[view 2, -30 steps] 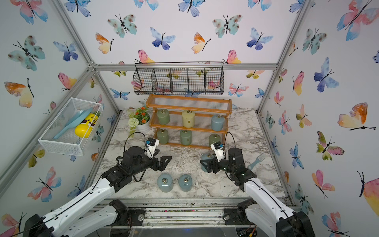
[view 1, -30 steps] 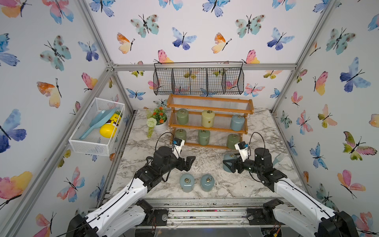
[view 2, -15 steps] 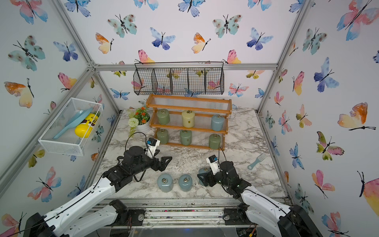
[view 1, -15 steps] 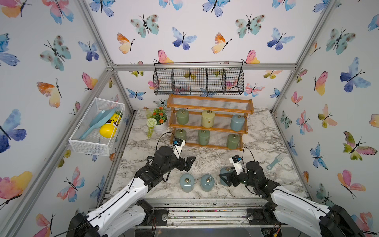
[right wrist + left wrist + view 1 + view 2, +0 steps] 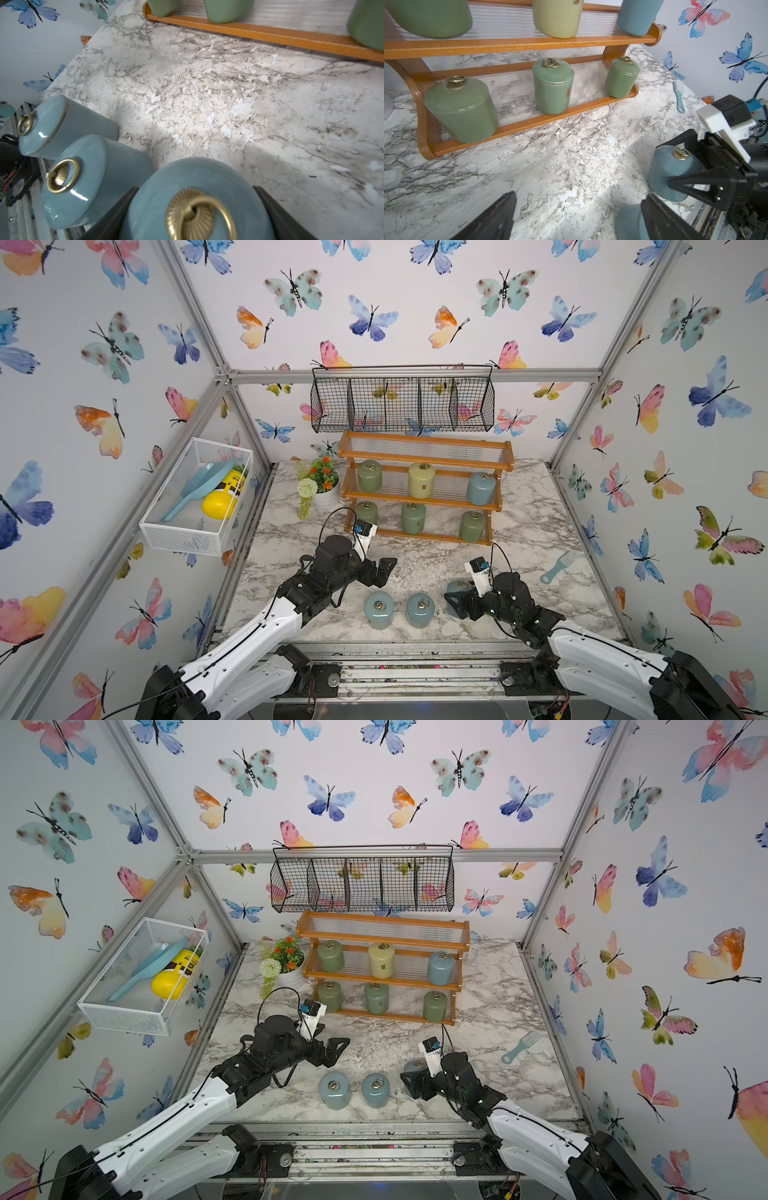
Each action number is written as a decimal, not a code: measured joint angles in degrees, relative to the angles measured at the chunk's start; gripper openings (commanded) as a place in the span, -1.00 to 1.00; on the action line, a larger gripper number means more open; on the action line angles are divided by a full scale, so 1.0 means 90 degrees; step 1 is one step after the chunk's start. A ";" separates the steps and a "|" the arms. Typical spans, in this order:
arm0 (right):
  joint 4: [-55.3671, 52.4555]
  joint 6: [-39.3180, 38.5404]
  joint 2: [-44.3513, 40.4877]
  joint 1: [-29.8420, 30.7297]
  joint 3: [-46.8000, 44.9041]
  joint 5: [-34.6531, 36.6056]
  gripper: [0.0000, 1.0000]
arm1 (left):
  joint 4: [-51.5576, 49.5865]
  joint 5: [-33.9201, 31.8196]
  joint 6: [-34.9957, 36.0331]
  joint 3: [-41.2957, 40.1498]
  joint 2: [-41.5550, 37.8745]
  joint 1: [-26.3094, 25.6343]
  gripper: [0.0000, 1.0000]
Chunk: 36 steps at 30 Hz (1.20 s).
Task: Remove the tea canisters from the shelf
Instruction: Place the tea canister at the center of the board.
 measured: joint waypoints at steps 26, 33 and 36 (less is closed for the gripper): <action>-0.0083 0.0542 -0.0080 0.0816 0.0078 0.0976 0.86 | 0.0005 0.0046 0.0095 0.0000 0.0117 0.0002 0.97; -0.0138 0.0644 -0.0100 0.0840 0.0078 0.1020 0.85 | 0.0007 0.0063 0.0095 -0.0002 0.0117 0.0002 0.97; -0.0214 0.0678 -0.0117 0.0850 0.0090 0.1052 0.84 | 0.0005 0.0063 0.0095 -0.0002 0.0117 0.0000 0.97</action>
